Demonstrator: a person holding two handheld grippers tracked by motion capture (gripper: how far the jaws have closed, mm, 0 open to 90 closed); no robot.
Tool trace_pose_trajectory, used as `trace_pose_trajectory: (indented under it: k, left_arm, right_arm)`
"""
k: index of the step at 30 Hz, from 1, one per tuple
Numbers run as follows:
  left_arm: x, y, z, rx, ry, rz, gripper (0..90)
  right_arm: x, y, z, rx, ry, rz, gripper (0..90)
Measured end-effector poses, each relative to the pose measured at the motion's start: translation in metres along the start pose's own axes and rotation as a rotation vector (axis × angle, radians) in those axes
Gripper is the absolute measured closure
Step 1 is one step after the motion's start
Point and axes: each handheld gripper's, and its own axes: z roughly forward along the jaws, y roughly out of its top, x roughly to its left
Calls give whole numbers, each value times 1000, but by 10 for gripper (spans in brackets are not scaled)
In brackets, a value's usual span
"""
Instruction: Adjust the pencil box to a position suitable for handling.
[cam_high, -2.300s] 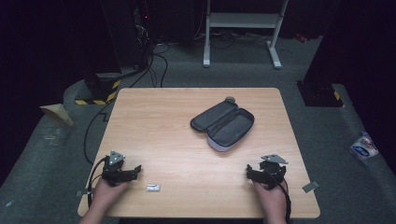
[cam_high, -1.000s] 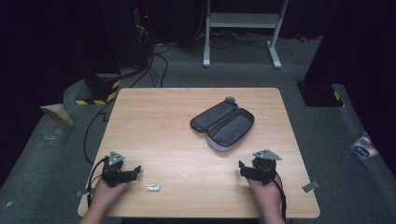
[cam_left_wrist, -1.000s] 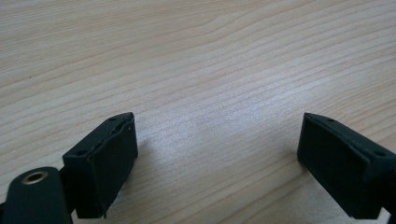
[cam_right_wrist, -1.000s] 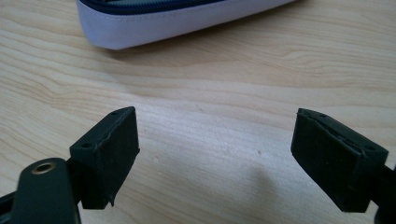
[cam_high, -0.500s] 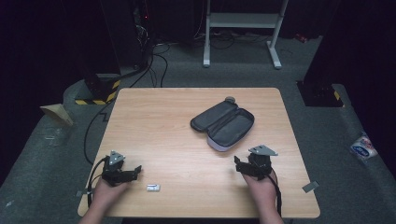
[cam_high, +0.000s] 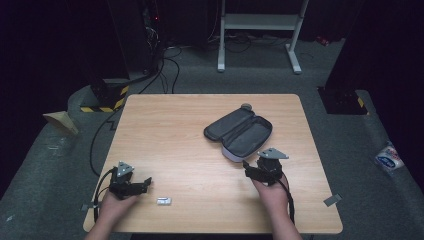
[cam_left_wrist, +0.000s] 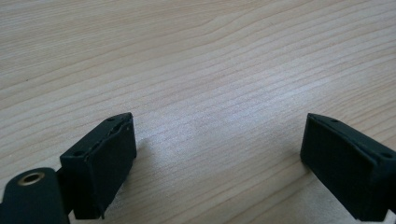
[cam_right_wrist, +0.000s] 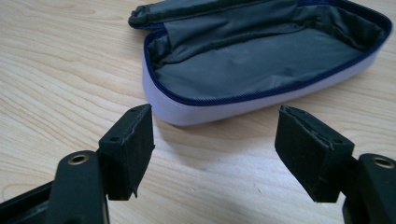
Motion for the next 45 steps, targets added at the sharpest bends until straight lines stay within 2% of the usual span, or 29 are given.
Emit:
trace_pose_trajectory:
  k: [14, 21, 29, 37, 41, 45]
  left_arm:
    - [0, 0, 0, 0, 0, 0, 107]
    - [0, 0, 0, -1, 1, 0, 108]
    - [0, 0, 0, 0, 0, 1, 108]
    - [0, 0, 0, -2, 0, 1, 109]
    - [0, 0, 0, -1, 0, 0, 109]
    - [0, 0, 0, -1, 0, 0, 109]
  right_arm:
    - [18, 19, 18, 1, 38, -21, 353]
    - [30, 29, 37, 16, 62, -39, 434]
    - [35, 32, 53, 36, 68, -40, 487]
    - [34, 31, 59, 49, 74, -33, 532]
    - [34, 29, 61, 59, 79, -33, 599]
    - [37, 25, 61, 47, 88, -35, 725]
